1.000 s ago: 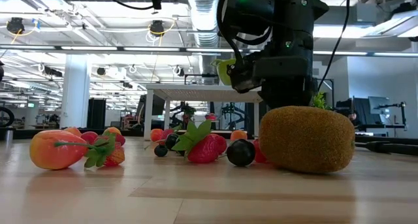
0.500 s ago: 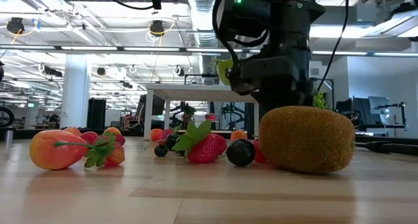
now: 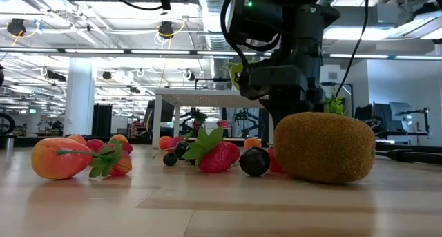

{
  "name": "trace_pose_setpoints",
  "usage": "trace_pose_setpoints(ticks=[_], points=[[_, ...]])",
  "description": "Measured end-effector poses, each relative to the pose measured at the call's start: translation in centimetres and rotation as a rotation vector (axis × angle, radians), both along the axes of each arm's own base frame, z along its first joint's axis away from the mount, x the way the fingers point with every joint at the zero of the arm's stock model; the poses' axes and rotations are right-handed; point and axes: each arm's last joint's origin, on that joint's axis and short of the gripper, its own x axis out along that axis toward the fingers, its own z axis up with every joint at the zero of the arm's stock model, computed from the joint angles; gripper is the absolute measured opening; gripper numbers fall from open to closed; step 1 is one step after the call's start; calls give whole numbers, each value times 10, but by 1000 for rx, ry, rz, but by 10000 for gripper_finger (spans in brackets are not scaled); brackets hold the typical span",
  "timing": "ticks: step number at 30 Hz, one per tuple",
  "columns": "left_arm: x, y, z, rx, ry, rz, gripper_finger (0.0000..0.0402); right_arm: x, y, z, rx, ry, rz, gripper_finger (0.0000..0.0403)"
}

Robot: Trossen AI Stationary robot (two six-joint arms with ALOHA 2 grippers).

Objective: Pick & Place Fruit
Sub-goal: Put the red strawberry into the green strainer bowl

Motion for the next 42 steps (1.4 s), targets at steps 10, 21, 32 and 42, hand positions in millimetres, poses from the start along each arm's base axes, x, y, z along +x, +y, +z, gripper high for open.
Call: trace_pose_setpoints(ticks=[10, 21, 32, 42], points=[[0, 0, 0, 0, 0, 0, 159, 0, -1, 0, 0, 2, -2, 167], [0, 0, 0, 0, 0, 0, 159, -1, -1, 0, -2, 19, -2, 150], [0, 0, 0, 0, 0, 0, 159, -2, -1, 0, 0, 29, 6, 130], [0, 0, 0, 0, 0, 0, 159, 2, 0, 5, 1, 19, 36, 147]])
